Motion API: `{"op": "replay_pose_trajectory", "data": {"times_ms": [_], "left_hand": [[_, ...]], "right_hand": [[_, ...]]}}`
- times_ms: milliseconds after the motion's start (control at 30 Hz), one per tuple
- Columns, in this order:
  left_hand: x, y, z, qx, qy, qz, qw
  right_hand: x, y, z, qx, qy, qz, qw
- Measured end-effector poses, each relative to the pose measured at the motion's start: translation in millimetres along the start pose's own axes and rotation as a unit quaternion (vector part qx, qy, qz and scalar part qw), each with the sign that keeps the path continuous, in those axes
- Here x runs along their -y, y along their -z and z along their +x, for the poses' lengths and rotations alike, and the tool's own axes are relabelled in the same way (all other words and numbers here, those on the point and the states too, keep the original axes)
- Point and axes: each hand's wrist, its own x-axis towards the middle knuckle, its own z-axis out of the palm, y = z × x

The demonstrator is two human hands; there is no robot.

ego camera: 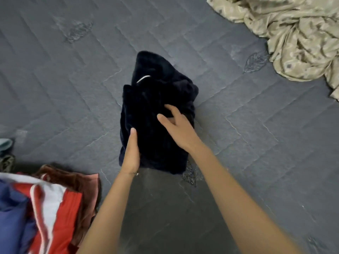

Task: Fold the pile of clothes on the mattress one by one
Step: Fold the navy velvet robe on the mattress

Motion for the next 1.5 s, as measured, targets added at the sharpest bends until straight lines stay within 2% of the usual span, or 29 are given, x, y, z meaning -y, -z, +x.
{"op": "replay_pose_trajectory", "data": {"times_ms": [67, 167, 200, 267, 300, 367, 433, 500, 567, 633, 667, 733, 767, 833, 867, 967, 1133, 1233, 1367, 1500], "left_hand": [[-6.4, 14.7, 0.4, -0.066, 0.001, -0.034, 0.997], [-20.9, 28.5, 0.9, -0.174, 0.005, -0.08, 0.982], [-23.1, 32.8, 0.6, -0.205, -0.011, -0.068, 0.976], [-20.9, 42.5, -1.9, -0.254, -0.097, 0.03, 0.962], [-18.0, 46.7, -1.8, -0.26, -0.149, 0.094, 0.949], [-10.9, 47.0, 0.1, -0.217, -0.235, 0.255, 0.913], [-0.4, 38.9, 5.3, -0.163, -0.275, 0.424, 0.848], [19.5, 36.4, 12.9, -0.141, -0.241, 0.513, 0.812], [44.0, 43.4, 20.2, -0.133, -0.157, 0.553, 0.807], [61.1, 51.9, 24.6, -0.127, -0.121, 0.559, 0.81], [64.9, 54.2, 23.9, -0.135, -0.127, 0.551, 0.813], [67.4, 54.0, 21.8, -0.183, -0.141, 0.483, 0.844], [66.3, 52.9, 19.6, -0.207, -0.119, 0.408, 0.881], [65.1, 50.8, 16.6, -0.209, -0.03, 0.217, 0.953], [63.9, 49.8, 16.2, -0.193, 0.013, 0.142, 0.971], [59.6, 50.0, 14.6, -0.164, 0.06, 0.064, 0.983], [56.1, 51.2, 7.3, -0.119, 0.086, -0.109, 0.983], [59.0, 47.6, -4.3, -0.111, 0.06, -0.14, 0.982], [66.6, 43.8, -23.2, -0.091, 0.051, -0.118, 0.988], [68.9, 28.5, -42.9, -0.032, 0.039, -0.064, 0.997]], "right_hand": [[-5.2, -14.0, 4.6, 0.032, 0.013, -0.084, 0.996], [-17.4, -20.2, 9.4, -0.017, 0.09, -0.183, 0.979], [-23.3, -21.8, 11.1, 0.006, 0.096, -0.234, 0.967], [-31.9, -27.6, 11.4, 0.077, 0.094, -0.323, 0.938], [-34.3, -32.3, 10.8, 0.095, 0.101, -0.353, 0.925], [-38.5, -43.5, 11.0, 0.104, 0.122, -0.388, 0.907], [-43.2, -50.5, 14.2, 0.111, 0.141, -0.388, 0.904], [-47.4, -47.8, 18.4, 0.101, 0.154, -0.331, 0.925], [-53.1, -39.8, 20.4, 0.022, 0.185, -0.246, 0.951], [-61.9, -33.3, 19.8, -0.103, 0.214, -0.235, 0.942], [-66.6, -31.1, 18.5, -0.158, 0.197, -0.235, 0.939], [-72.6, -27.9, 15.6, -0.237, 0.08, -0.175, 0.952], [-74.4, -25.8, 14.5, -0.245, 0.001, -0.101, 0.964], [-78.3, -22.1, 15.8, -0.197, -0.125, 0.115, 0.966], [-80.4, -21.8, 16.9, -0.159, -0.167, 0.209, 0.95], [-84.7, -22.0, 19.7, -0.105, -0.209, 0.296, 0.926], [-79.4, -20.3, 10.3, -0.093, -0.162, 0.352, 0.917], [-88.0, -15.8, -14.4, -0.084, -0.156, 0.355, 0.918], [-117.6, -0.2, -68.5, -0.048, -0.184, 0.358, 0.914], [-149.9, 6.9, -129.2, -0.03, -0.217, 0.37, 0.903]]}}
